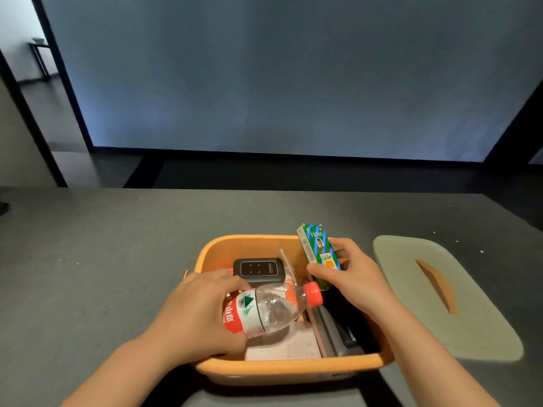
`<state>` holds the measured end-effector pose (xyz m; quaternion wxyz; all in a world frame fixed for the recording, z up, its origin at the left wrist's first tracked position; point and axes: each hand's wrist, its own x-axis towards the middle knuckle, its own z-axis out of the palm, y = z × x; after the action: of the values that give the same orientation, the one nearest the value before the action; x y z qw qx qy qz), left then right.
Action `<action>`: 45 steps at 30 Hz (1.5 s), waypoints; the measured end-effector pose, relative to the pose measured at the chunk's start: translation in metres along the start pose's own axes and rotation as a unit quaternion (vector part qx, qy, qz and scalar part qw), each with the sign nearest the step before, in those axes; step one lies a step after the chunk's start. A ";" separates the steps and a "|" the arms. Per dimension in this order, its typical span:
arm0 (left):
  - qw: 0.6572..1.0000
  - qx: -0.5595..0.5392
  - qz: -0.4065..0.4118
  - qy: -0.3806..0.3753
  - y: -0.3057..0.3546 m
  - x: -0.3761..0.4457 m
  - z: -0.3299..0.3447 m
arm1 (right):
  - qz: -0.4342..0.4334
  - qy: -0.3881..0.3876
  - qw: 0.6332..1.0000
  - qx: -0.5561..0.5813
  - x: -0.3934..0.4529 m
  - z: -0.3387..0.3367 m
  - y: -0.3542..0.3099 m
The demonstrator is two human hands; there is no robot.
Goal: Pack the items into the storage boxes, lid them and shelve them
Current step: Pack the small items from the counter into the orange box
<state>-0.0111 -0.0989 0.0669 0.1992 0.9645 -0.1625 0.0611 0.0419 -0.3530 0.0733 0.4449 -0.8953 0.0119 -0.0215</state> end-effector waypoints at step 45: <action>0.973 -0.197 -0.007 0.120 -0.005 -0.019 0.027 | -0.187 -0.129 0.973 -0.041 0.007 0.032 -0.017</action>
<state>-0.0257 -0.0999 0.0366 0.4041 0.8929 -0.1392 0.1418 0.0506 -0.3175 0.0676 0.3936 -0.8944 -0.2122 0.0120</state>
